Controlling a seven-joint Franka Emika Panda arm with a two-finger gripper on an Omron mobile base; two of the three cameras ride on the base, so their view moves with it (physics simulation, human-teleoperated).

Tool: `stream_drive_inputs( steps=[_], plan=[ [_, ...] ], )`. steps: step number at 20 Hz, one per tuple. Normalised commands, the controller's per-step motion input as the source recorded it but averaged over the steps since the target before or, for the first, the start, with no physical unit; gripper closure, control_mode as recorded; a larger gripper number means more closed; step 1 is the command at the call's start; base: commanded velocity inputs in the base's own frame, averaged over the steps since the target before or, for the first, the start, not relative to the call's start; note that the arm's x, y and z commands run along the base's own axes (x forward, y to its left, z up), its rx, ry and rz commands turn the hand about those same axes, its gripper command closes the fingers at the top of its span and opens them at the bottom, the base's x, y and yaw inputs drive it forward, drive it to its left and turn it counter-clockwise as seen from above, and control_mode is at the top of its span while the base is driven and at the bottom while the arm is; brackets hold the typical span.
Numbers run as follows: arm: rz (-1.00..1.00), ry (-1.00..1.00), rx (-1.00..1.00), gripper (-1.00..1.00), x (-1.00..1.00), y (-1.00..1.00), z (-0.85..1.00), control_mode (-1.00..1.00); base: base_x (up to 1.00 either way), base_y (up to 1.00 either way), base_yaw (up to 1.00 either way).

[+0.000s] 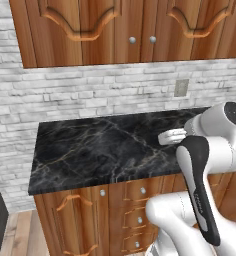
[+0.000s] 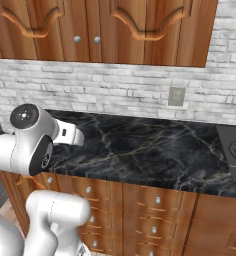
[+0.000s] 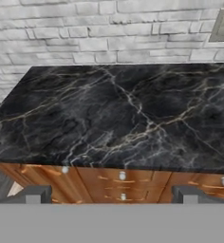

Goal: Close all open cabinet doors.

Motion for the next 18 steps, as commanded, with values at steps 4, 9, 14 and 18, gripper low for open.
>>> stream_drive_inputs(
  steps=[4, 9, 14, 18],
  plan=[
    [0.00, -0.13, -0.02, -1.00, -0.17, -0.03, 0.00, -1.00, 0.00, 0.00, 0.00],
    [0.00, 0.00, 0.00, -1.00, 0.00, 0.00, 0.00, 1.00, -0.30, -0.68, -0.01],
    [0.00, 0.00, 0.00, -1.00, 0.00, 0.00, 0.00, 1.00, -0.31, -1.00, 0.00],
    [0.00, 0.00, 0.00, -1.00, 0.00, 0.00, 0.00, 1.00, -0.28, -1.00, -0.01]
  ],
)
